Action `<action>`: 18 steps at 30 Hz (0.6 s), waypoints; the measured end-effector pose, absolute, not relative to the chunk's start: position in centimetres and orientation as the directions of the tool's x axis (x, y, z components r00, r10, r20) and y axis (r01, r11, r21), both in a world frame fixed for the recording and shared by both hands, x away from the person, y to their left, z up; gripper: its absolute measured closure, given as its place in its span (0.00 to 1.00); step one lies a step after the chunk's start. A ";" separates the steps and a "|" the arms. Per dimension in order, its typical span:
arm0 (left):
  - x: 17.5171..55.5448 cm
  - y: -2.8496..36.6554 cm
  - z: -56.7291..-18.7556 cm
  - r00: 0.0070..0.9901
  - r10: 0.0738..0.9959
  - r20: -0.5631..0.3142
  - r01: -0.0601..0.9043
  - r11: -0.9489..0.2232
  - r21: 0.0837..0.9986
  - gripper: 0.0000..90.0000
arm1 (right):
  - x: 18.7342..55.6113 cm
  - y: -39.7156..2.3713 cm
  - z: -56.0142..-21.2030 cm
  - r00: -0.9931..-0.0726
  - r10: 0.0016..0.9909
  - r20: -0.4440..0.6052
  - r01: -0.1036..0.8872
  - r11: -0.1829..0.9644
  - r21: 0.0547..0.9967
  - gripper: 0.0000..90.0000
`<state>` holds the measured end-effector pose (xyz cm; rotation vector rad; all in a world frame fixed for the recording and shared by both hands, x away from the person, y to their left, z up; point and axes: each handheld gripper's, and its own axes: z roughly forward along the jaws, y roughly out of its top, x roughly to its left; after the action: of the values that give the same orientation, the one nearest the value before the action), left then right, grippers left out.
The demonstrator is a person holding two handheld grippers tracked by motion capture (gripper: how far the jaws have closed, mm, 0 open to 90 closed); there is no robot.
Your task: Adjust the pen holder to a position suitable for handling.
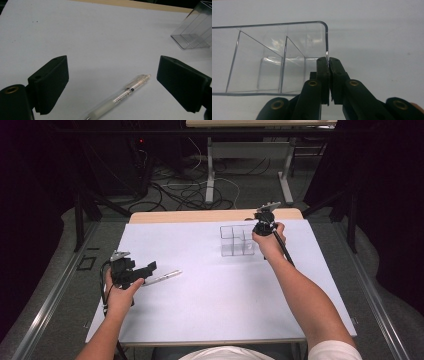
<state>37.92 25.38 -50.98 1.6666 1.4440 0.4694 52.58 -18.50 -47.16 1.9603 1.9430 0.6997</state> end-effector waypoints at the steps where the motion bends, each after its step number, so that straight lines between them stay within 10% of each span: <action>1: 37.9 25.3 -51.0 0.260 0.934 -0.247 0.607 0.041 0.794 0.12 | 52.4 -18.5 -47.2 -0.033 0.990 0.134 0.848 -0.043 0.528 0.97; 18: 37.9 25.3 -50.9 0.262 0.934 -0.244 0.610 0.036 0.792 0.12 | 47.0 -19.8 -47.2 -0.093 0.980 0.174 0.855 -0.011 0.519 0.96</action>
<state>37.90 25.28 -50.94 1.6679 1.4414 0.4707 46.97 -19.81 -47.19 1.9336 2.0221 0.7545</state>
